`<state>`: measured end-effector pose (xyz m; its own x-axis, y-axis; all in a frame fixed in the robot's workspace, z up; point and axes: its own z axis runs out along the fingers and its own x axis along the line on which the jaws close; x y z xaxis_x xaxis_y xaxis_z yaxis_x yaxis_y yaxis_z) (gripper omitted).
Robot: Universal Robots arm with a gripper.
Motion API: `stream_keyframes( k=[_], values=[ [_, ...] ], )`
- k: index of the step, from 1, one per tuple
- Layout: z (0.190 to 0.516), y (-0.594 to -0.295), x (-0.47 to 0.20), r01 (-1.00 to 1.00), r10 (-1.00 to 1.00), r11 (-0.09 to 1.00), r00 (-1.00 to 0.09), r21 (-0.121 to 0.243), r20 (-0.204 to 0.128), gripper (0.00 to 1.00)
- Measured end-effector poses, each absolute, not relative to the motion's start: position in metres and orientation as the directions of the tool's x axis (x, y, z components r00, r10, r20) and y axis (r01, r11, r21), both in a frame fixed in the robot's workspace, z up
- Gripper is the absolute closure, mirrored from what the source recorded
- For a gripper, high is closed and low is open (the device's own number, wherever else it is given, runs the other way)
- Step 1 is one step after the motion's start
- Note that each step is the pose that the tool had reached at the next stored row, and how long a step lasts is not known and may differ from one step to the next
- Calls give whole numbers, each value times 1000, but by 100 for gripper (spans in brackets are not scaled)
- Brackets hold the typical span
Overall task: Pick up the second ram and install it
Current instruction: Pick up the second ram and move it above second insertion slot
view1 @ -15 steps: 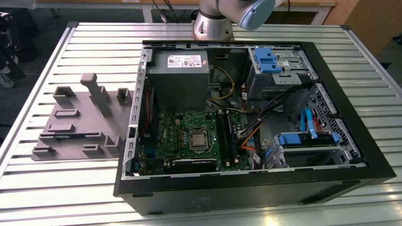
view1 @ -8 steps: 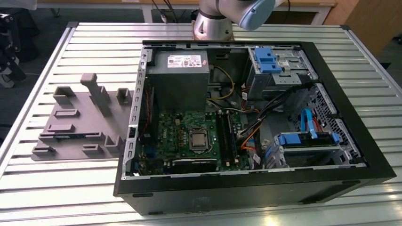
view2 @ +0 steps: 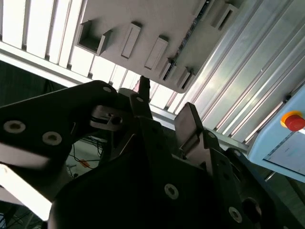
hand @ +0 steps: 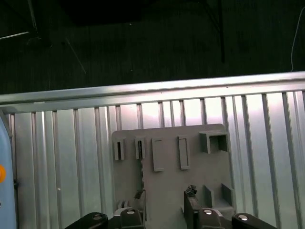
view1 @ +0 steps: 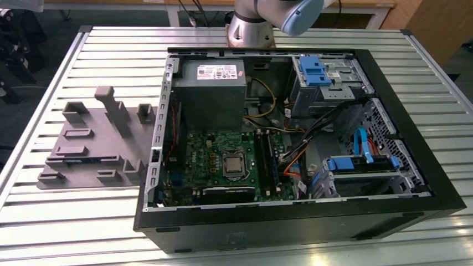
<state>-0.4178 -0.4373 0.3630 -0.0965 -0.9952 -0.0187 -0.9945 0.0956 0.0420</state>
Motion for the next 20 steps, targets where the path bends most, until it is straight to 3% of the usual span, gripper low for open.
stream_keyframes(
  k=[4, 20],
  values=[
    [363, -437, -418, -995, -995, 96, -96, 42, -19, 41],
    [351, -437, -418, -995, -995, 96, -96, 38, -19, 41]
  ],
)
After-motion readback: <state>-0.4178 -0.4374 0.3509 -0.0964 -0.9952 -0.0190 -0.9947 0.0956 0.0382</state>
